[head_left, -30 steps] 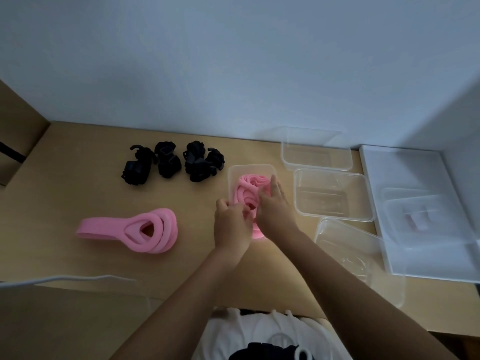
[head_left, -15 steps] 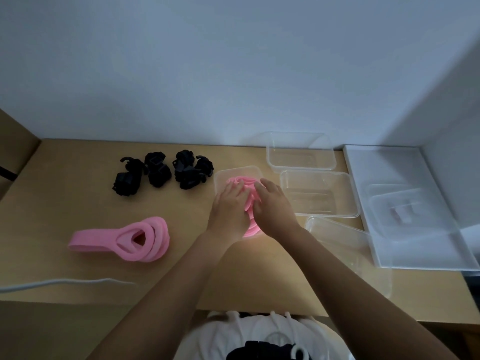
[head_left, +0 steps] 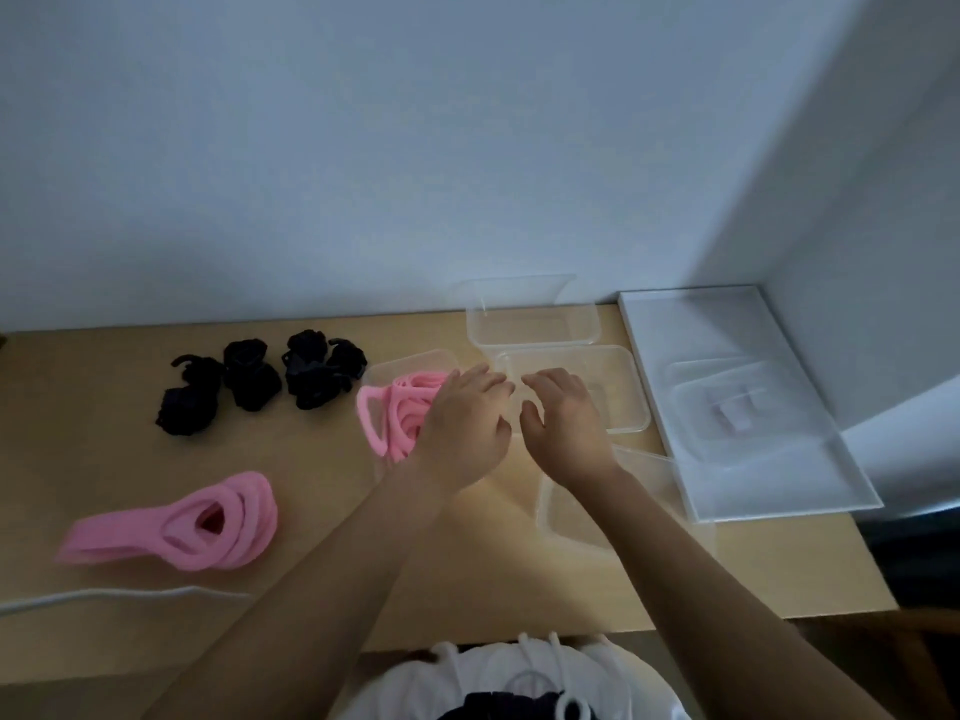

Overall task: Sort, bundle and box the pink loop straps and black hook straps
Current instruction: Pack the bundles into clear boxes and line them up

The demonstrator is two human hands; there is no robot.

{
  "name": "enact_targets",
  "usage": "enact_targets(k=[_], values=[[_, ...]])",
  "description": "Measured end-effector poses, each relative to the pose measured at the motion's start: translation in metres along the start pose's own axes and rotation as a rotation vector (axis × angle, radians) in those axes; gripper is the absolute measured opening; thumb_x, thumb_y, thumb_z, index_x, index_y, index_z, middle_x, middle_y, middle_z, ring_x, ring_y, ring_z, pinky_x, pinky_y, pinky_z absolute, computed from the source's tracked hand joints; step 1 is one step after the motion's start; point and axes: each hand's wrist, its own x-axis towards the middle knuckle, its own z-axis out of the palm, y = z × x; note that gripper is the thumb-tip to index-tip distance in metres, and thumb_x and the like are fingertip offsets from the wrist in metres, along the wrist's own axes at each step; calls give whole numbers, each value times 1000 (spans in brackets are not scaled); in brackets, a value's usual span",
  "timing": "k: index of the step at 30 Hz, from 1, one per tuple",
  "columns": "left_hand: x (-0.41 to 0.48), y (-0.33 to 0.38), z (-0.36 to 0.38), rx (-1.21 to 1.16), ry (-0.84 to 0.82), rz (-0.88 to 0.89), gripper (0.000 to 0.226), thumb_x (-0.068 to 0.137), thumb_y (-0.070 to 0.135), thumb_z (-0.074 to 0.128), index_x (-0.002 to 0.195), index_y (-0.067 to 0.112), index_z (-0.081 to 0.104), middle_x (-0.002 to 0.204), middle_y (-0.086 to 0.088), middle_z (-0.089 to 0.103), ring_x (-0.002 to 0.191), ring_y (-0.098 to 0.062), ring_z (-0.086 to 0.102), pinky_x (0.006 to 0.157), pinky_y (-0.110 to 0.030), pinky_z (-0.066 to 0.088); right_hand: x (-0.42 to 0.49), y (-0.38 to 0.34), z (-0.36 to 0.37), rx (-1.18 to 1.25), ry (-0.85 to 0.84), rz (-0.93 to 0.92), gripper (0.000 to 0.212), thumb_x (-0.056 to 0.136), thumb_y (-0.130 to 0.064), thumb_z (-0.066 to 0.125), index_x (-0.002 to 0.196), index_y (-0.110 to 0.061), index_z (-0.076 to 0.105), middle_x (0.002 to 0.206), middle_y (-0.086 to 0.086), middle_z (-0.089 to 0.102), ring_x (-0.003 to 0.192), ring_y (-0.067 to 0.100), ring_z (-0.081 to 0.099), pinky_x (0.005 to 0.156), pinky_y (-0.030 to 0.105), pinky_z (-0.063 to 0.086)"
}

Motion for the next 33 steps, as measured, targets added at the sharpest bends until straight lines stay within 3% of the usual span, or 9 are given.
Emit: enact_targets(k=[5,9,13,17,20,23,27,30,33], values=[[35,53,29,-28,-120,216,35,75,-2,57,110,0,66,108,-15,67,110,-34,58,104,-47,37,-19,61,-31,-19,159,211,23,81,-1,57,101,5,65,98,21,63,92,38,59,78,39,48],[61,101,52,-45,-96,393,29,77,8,46,92,2,70,86,-12,70,87,-31,64,87,-37,48,-34,107,-51,-56,177,425,25,90,-9,52,109,3,62,111,18,58,109,34,50,86,36,39],[90,132,75,82,-247,407,31,90,7,46,116,5,62,114,-10,64,112,-26,53,102,-28,29,-41,141,-65,-107,100,543,38,92,-24,56,125,-6,55,132,10,50,123,25,42,96,32,38],[113,146,89,214,-376,348,24,88,6,46,109,8,57,115,-10,61,114,-26,52,102,-30,29,-43,167,-70,-257,-141,552,57,88,-40,60,136,-15,43,148,1,34,135,22,30,106,34,31],[121,154,94,259,-438,326,25,88,6,46,111,8,55,118,-11,59,116,-27,51,108,-32,26,-47,176,-68,-339,-169,479,54,89,-38,57,136,-17,41,151,-1,30,138,20,27,106,33,29],[126,156,99,281,-493,300,25,89,5,47,113,6,52,119,-12,56,113,-29,52,101,-34,32,-48,181,-65,-394,-112,397,40,88,-19,56,127,-12,51,145,3,40,135,22,35,103,33,33],[132,153,105,245,-513,241,41,90,3,45,130,8,40,129,-14,48,115,-32,51,93,-34,38,-47,189,-61,-388,64,262,38,44,-3,81,80,-5,71,96,10,71,91,26,69,70,31,54],[134,154,103,202,-511,185,56,92,5,45,144,9,25,146,-15,32,127,-34,42,101,-37,36,-45,193,-62,-371,81,206,42,45,-7,87,84,-4,73,95,11,72,90,27,70,71,34,57],[134,152,103,201,-506,165,48,92,6,45,138,7,33,142,-15,37,127,-32,41,102,-37,36,-45,195,-60,-384,37,212,47,47,-11,90,90,-5,73,100,10,72,94,27,69,76,39,56]])
